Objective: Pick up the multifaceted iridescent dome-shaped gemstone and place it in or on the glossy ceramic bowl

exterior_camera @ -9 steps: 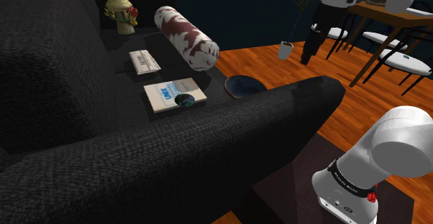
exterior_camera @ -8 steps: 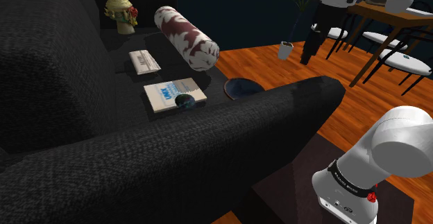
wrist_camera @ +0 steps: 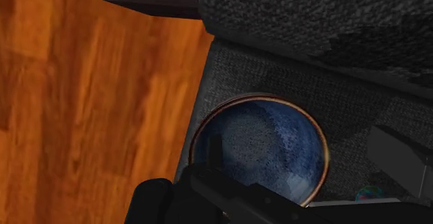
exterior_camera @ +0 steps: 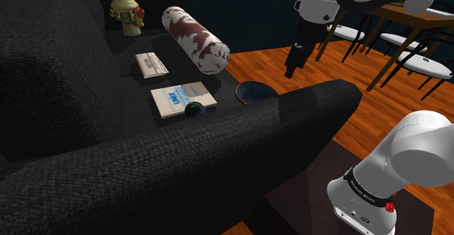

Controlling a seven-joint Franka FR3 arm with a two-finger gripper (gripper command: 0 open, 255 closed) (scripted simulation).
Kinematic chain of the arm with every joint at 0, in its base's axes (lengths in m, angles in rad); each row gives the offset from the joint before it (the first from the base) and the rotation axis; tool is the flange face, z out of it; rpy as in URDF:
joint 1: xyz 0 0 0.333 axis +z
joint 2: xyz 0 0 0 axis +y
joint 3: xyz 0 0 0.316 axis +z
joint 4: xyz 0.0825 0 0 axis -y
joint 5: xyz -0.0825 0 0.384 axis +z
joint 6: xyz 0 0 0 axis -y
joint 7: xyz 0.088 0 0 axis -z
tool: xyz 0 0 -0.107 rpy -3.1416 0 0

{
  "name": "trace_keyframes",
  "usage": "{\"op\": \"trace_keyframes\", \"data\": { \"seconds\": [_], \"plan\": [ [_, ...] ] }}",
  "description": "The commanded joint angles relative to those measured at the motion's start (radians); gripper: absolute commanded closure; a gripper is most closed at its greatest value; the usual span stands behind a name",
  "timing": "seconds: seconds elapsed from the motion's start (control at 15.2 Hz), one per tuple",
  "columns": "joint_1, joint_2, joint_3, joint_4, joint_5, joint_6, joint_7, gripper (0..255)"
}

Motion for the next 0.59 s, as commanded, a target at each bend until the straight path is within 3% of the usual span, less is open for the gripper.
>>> {"op": "trace_keyframes", "data": {
  "seconds": [0.0, 0.53],
  "plan": [
    [0.01, 0.052, 0.031, 0.003, 0.013, 0.055, 0.041, 0],
    [0.03, 0.306, 0.142, 0.089, 0.008, 0.237, 0.199, 0]
  ]
}}
